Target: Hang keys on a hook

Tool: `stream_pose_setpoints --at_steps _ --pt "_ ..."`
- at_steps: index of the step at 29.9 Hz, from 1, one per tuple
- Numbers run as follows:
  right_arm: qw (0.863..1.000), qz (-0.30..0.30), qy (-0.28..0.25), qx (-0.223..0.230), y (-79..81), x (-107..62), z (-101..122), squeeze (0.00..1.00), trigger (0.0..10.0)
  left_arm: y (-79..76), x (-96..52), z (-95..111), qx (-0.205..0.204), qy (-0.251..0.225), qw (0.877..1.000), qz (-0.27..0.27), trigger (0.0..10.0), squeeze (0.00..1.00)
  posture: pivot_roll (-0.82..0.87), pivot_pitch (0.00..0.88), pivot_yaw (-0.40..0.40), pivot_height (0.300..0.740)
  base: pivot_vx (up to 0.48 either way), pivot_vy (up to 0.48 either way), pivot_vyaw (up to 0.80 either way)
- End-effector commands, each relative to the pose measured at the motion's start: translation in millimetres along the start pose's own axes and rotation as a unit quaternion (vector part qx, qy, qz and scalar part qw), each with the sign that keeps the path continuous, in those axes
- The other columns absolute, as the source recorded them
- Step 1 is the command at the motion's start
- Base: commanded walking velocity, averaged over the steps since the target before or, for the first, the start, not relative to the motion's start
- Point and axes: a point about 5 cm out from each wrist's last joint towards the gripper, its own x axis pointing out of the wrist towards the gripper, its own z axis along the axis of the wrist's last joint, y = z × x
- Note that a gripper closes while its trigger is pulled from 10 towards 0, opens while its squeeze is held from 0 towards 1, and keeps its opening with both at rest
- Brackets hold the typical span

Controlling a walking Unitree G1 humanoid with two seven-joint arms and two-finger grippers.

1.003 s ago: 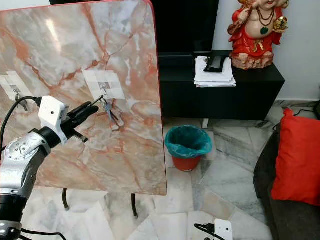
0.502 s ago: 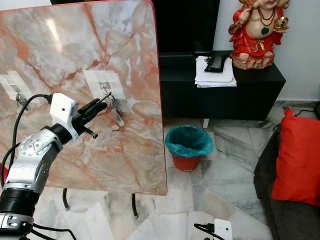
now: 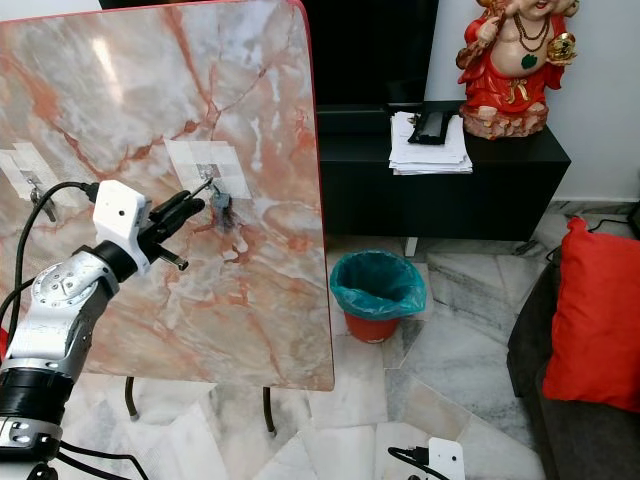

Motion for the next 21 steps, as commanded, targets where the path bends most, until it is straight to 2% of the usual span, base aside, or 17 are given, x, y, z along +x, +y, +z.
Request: stream_pose_setpoints --at_steps 1,10,15,21 --pt "1.000 0.002 0.003 -0.002 1.5 0.1 -0.9 0.00 10.0 8.5 -5.7 2.6 0.014 -0.002 1.000 0.016 10.0 0.00 0.04 0.002 0.046 0.740 0.000 0.000 0.00" --pt "1.000 0.002 0.004 -0.003 1.7 0.1 -1.0 0.00 10.0 11.4 -5.3 3.3 0.014 -0.005 1.000 0.027 10.0 0.00 0.04 0.002 0.045 0.740 0.000 0.000 0.00" --pt "1.000 0.002 0.003 -0.004 1.7 0.1 -0.9 0.00 10.0 5.5 -6.2 9.7 -0.019 -0.028 0.999 0.002 10.0 0.00 0.05 0.002 0.044 0.740 0.000 0.000 0.00" --pt "1.000 0.002 0.002 -0.003 1.8 0.2 -0.6 0.00 10.0 -0.9 -6.1 11.8 -0.036 -0.034 0.999 -0.022 10.0 0.00 0.04 0.001 0.044 0.740 0.000 0.000 0.00"
